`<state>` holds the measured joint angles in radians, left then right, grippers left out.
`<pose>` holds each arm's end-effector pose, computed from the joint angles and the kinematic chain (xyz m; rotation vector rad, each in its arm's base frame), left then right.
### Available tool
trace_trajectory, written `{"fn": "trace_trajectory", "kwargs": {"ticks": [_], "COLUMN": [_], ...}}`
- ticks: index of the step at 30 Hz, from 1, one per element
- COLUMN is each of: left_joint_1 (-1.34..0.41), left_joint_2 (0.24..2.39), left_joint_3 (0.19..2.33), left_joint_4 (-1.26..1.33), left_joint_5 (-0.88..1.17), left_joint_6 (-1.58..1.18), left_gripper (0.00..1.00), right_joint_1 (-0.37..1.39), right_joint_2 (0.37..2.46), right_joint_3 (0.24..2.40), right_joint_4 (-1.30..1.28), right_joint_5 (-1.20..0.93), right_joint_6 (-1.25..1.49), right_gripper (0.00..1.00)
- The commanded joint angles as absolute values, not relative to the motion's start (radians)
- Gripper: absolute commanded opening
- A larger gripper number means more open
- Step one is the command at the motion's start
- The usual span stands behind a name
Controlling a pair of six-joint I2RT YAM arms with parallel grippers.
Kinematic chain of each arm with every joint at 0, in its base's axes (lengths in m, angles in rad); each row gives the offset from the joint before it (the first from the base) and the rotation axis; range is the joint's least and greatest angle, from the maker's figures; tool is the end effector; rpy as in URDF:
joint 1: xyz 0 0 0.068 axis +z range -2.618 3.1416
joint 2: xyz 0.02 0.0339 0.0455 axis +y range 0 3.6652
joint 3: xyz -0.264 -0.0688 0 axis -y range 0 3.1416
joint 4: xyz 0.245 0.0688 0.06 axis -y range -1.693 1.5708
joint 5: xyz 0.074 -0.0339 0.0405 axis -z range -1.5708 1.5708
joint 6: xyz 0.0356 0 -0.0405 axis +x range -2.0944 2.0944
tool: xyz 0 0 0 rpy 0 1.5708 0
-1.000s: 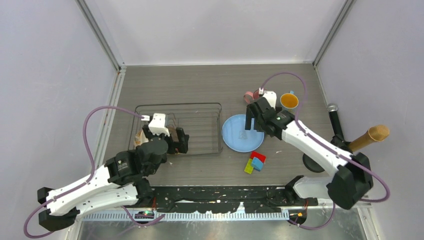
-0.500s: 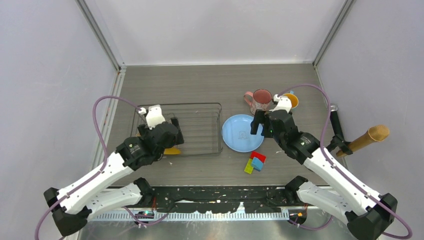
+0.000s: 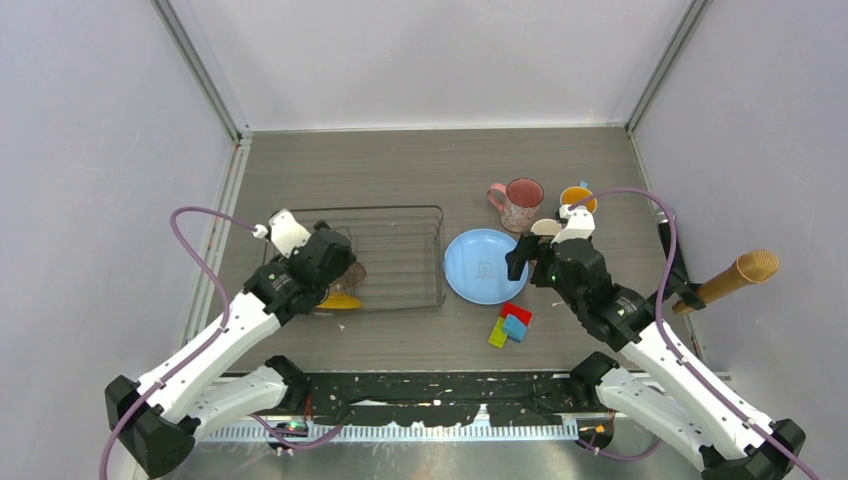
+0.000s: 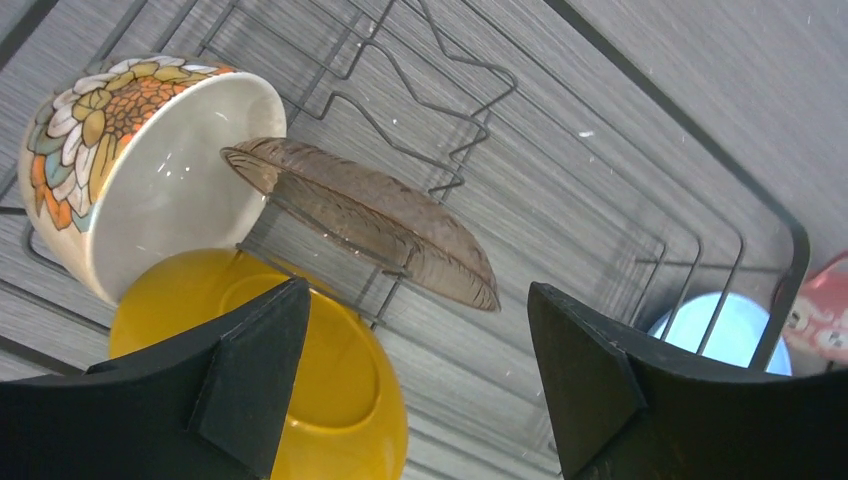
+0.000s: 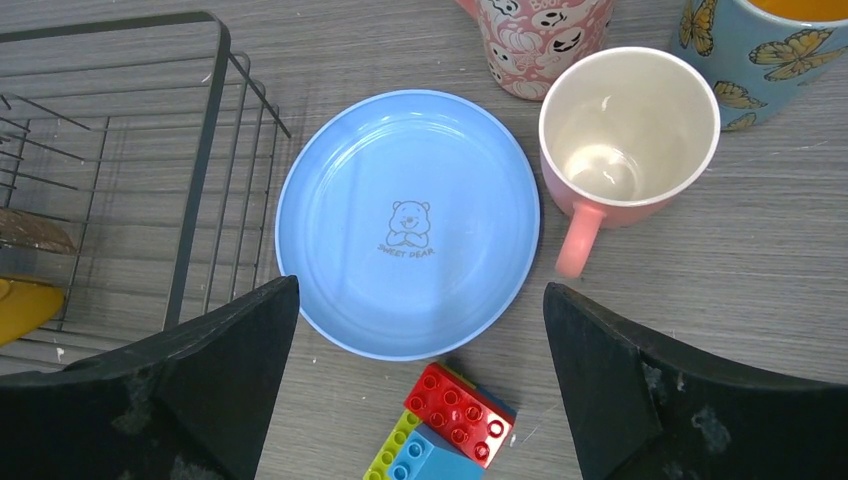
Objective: Unload the mixed dishes from the dish rack
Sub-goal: Pick up the plate from the dish rack.
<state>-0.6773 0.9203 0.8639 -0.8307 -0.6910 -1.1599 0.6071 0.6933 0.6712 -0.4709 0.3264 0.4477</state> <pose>0.1484 -0.0902 0.2910 -0.7981 2.0659 -0.1413 0.1364 0.0808 0.2858 0.0378 2.0507 0.3238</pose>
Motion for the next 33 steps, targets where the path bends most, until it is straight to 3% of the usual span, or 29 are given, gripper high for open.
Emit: {"fn": "trace_trajectory", "kwargs": {"ticks": [1,13,33], "left_joint_1": [-0.657,-0.599,-0.534], "left_joint_2": [0.931,1.005,1.085], "left_joint_3": [0.840,0.807,0.814], "left_joint_4": [-0.743,-0.686,-0.632], "left_joint_5": [-0.798,-0.856,-0.815], "left_joint_6": [-1.329,-1.456,-1.469], "left_gripper": [0.80,0.57,0.29], "right_joint_1": [0.609,0.609,0.609], "right_joint_2": [0.664,0.613,0.652], "right_joint_3": [0.658,0.637,0.640], "right_joint_4": [-0.418,-0.413,-0.420], "right_joint_5": [0.318,0.339,0.373], "right_joint_6": [0.437,0.437,0.434], "right_gripper": [0.99,0.99,0.99]}}
